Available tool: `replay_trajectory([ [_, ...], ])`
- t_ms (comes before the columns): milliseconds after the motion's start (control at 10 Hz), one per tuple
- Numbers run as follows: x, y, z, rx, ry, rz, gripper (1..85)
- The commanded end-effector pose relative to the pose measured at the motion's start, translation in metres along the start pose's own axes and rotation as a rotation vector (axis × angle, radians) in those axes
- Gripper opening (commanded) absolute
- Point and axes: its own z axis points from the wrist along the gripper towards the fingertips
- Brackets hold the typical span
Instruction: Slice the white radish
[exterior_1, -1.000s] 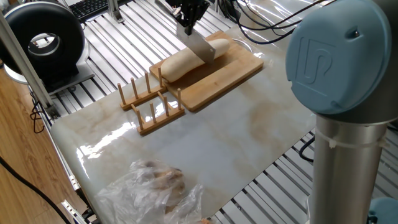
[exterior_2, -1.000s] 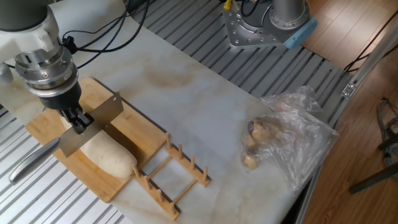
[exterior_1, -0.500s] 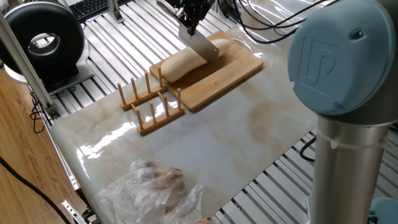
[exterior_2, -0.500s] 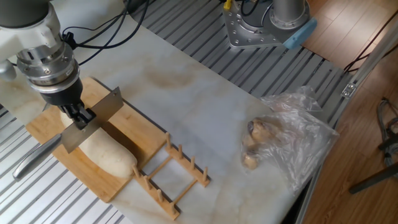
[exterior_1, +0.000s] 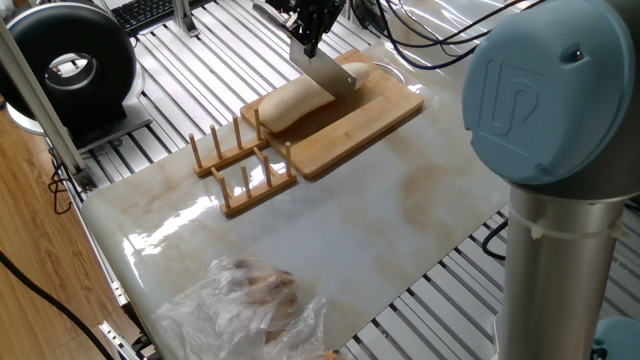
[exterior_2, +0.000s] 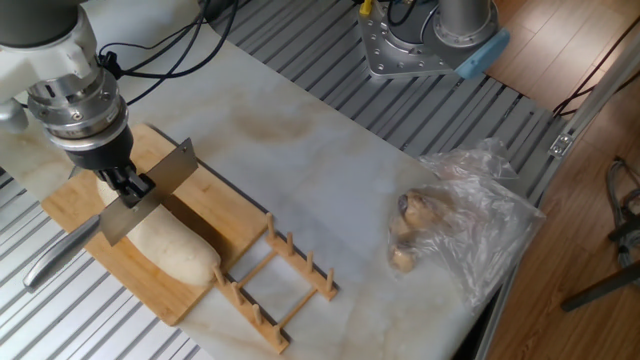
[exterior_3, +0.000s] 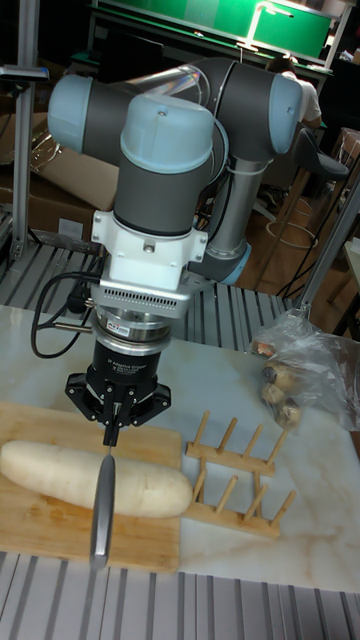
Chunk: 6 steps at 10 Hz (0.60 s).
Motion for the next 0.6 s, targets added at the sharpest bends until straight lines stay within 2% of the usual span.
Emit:
replay_trajectory([
  [0,-0.0023,0.0026,0.002,-0.016,-0.001,0.014,1.3],
  [500,-0.0018,0.0061,0.003,-0.031,0.002,0.025,1.3],
])
